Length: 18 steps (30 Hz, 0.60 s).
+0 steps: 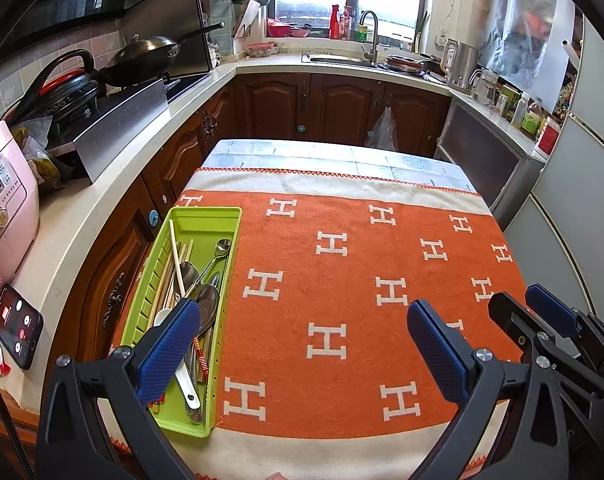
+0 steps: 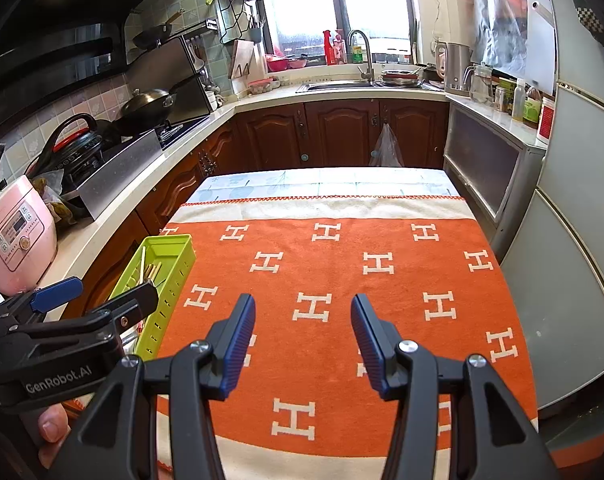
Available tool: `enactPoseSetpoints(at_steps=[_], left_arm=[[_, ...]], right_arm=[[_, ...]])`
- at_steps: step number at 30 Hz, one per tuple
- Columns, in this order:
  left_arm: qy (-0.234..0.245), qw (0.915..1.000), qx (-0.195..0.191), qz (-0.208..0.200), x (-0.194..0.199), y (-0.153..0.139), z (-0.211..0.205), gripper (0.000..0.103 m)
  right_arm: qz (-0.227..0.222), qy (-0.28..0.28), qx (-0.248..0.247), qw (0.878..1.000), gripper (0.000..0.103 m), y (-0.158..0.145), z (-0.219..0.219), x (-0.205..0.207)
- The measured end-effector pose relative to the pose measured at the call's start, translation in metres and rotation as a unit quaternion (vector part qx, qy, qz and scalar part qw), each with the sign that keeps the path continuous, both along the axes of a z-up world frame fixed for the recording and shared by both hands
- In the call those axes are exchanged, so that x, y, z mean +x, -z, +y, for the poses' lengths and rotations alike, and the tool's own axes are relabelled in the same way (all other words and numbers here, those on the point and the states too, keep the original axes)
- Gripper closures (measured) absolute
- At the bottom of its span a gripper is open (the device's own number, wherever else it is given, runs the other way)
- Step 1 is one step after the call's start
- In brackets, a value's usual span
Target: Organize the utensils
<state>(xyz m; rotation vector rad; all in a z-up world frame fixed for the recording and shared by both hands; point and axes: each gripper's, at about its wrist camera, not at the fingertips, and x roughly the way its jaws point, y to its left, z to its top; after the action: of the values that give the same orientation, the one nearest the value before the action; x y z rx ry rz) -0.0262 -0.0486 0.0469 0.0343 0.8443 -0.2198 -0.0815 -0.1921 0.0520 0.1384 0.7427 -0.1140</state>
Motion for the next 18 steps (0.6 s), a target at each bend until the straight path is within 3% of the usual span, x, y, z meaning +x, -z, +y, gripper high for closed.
enactPoseSetpoints(at_steps=[18], left_arm=[[-0.003, 1.0, 0.006, -0.003, -0.0027, 0.0022, -0.0013, 0.001]], right_arm=[[0.002, 0.0, 0.001, 1.0, 0.053, 0.0005, 0.0002, -0.0007]])
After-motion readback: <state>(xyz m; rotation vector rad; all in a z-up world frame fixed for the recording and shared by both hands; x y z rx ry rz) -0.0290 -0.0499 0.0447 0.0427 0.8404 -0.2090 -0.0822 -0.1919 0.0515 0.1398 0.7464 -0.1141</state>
